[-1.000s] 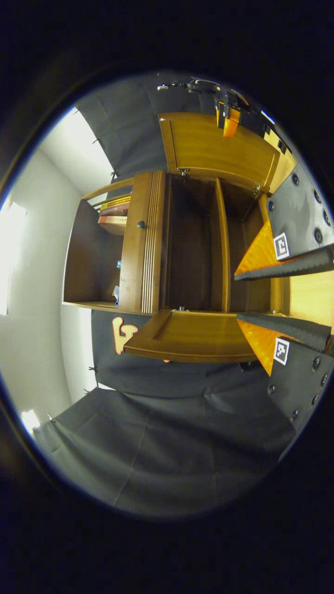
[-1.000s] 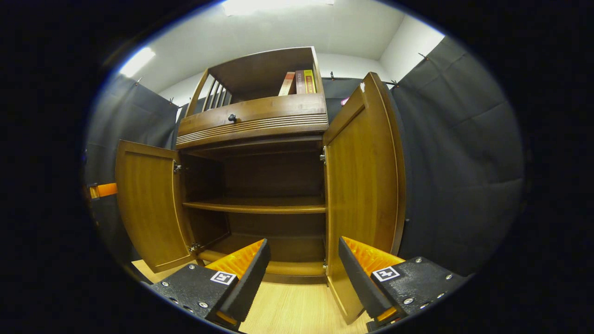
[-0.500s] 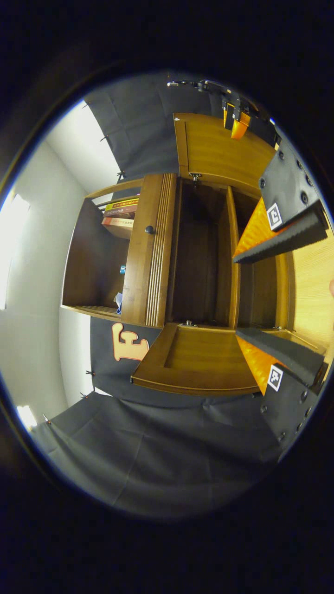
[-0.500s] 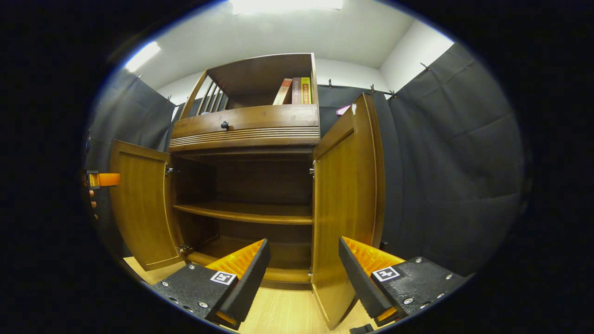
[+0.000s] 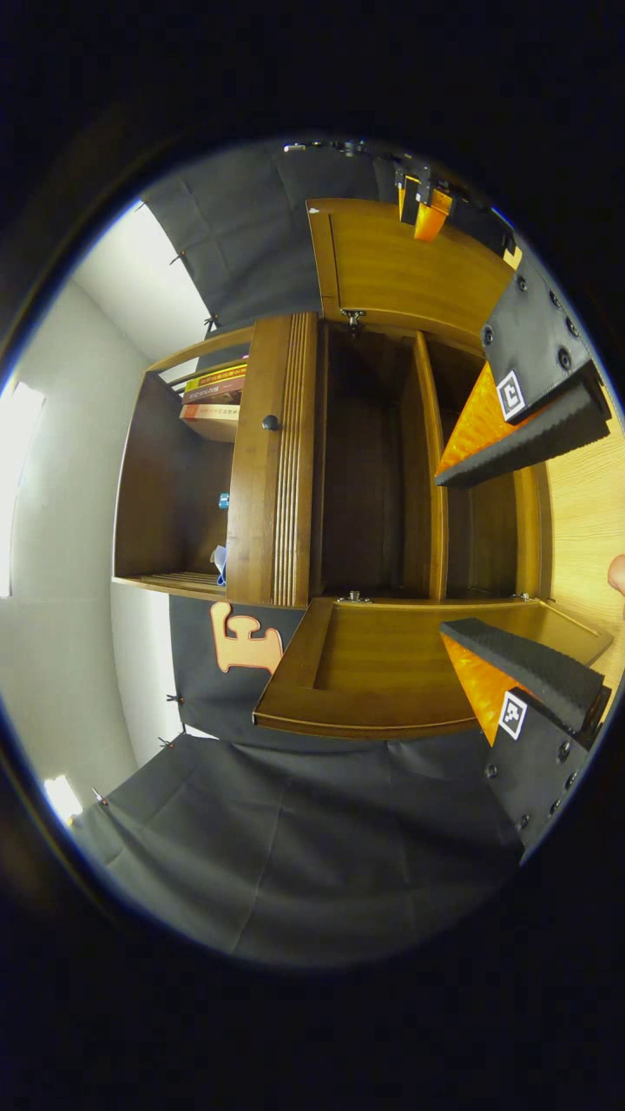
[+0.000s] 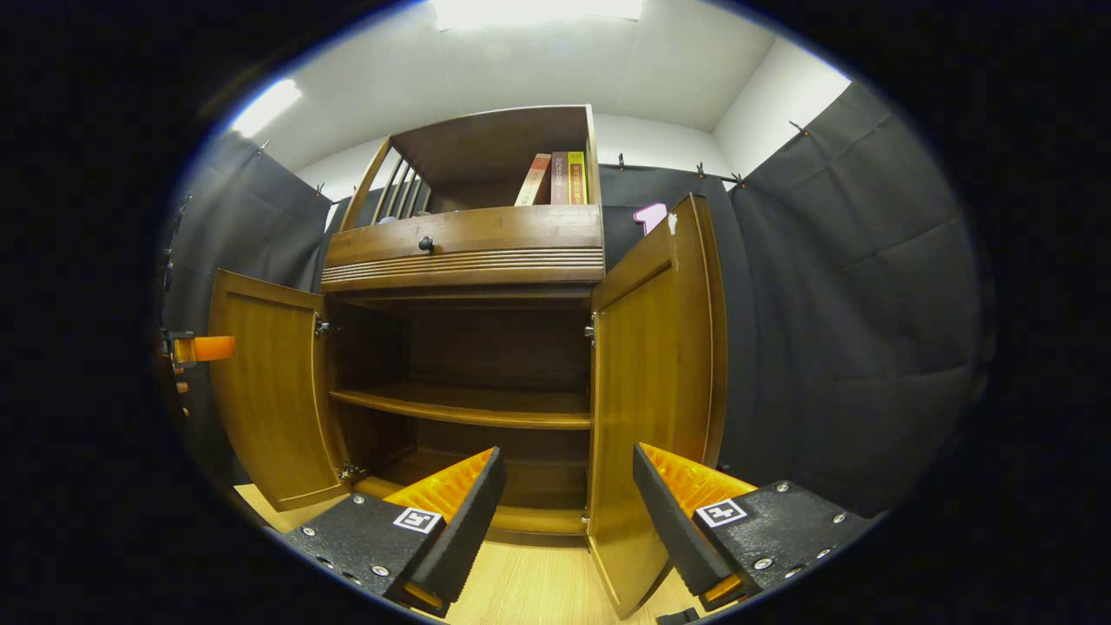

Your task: Open the right door of the double-door shoe cabinet with the right hand, and open the left door with the left hand.

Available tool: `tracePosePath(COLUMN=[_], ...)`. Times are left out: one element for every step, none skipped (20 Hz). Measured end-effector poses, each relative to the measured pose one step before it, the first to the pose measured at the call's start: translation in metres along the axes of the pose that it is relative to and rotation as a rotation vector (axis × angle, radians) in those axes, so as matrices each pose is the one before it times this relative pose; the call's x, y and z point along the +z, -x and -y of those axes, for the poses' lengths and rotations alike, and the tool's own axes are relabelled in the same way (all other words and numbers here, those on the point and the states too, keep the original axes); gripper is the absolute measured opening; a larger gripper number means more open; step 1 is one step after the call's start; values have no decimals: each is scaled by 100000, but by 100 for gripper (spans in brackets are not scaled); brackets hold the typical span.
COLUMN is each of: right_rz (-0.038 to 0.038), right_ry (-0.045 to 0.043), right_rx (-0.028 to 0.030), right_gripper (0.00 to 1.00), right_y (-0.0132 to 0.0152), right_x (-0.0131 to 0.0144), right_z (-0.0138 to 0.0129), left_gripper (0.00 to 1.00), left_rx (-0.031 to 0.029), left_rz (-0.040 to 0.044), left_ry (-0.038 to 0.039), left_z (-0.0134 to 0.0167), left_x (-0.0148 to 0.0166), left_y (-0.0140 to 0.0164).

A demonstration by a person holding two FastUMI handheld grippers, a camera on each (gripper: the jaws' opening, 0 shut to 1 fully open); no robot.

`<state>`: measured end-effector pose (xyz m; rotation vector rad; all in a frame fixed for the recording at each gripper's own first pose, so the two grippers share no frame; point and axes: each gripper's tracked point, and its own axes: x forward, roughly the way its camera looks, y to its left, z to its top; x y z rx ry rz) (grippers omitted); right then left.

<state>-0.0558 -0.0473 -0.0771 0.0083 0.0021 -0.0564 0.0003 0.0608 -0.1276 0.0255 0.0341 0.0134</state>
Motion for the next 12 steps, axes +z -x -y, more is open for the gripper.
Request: tracePosePath(right_rz=[-205,-178,-222,-192,-18,37,-76,68,161,-61,307,310], right_ry=[-186,-167,-94,89,148,218,354,171,51,126,94,102], right_rx=[476,349,221,223,375,395,337,413,469,327,269,223], right_gripper=[91,91,91,91,91,91,91,91,91,91,91,91], right_y=[-82,-184,-136,-252,-129,-148,-131,-356,-190,-102,-122,-115], right_x=[-37,-169,-68,-125,-12,24,-32,-4,12,0,16,31], right_z=[-293,-307,-232,-217,-283,-320,-228,-234,-299,-262,-208,-136], left_gripper=[96,96,96,96,96,96,96,96,96,97,98,99], left_rx=[21,269,487,537,209,136,-189,-334,661,1386,1678,1353], left_rz=[-514,-331,-291,-455,-576,-595,-765,-472,-204,12,462,124], left_ry=[-513,-508,-593,-414,-394,46,600,858,274,-659,-1148,-1229], left_z=[-83,-137,-148,-176,-96,-103,36,139,-18,-345,-411,-373], left_x=[-103,-96,-90,-150,-97,-97,-82,-226,6,-28,74,-1], left_y=[-50,37,-100,-114,-120,85,-46,244,112,-67,-59,-95])
